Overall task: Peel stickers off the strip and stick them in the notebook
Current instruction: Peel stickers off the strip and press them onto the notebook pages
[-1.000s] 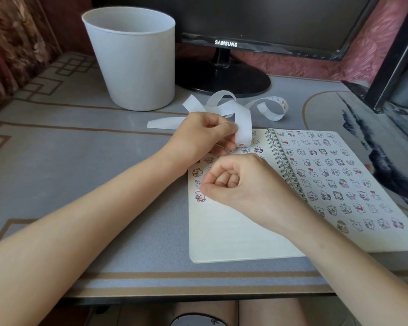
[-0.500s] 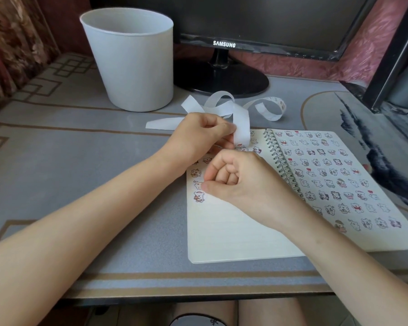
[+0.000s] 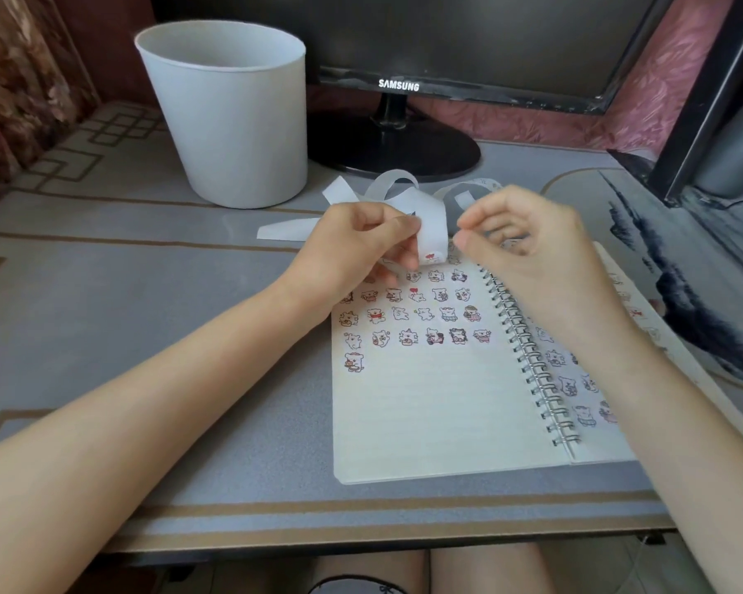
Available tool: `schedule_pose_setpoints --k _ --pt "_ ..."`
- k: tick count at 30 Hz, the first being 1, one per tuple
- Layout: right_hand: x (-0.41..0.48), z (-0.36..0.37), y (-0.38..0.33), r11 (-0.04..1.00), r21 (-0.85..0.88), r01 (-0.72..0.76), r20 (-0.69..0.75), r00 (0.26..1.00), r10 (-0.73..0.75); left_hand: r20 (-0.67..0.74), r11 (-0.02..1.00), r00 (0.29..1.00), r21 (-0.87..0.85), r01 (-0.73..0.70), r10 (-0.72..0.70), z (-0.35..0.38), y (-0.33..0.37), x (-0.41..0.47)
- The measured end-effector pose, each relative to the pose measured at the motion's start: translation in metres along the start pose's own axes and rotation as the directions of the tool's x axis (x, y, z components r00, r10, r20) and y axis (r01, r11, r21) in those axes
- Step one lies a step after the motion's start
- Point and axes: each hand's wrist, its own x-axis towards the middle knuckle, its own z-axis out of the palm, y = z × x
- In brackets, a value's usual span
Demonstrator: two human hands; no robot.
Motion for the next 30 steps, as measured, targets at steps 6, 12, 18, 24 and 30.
schedule_pose_setpoints --k 6,12,18,24,30 --pt "-0.0030 0.0077 0.0024 0.995 0.098 0.017 0.009 1.000 -0.018 -0.008 0.998 0.999 -0.039 -0.051 0.051 -0.0009 0.0014 -0.0007" --pt "-0.0028 0.0090 0.0020 0.986 0.159 0.044 -0.079 0.996 -0.032 0.029 0.994 0.999 -0.104 -0.039 0.042 0.0003 0.0036 -0.0012" --pt "-0.0022 0.0084 0.0061 0.986 0.153 0.064 -0.074 0.996 -0.053 0.068 0.996 0.994 -0.021 -0.089 0.090 0.0013 0.0006 -0.0026" --pt "-0.0044 0.0086 0.0035 0.995 0.052 0.088 -0.079 0.993 -0.084 0.067 0.996 0.994 -0.024 -0.089 0.090 0.0013 0.0012 -0.0024" --pt "-0.0088 0.0096 -0.0007 0.992 -0.076 0.105 -0.095 0.989 -0.113 0.051 0.997 0.996 -0.036 -0.069 0.071 0.0022 0.0014 -0.0021"
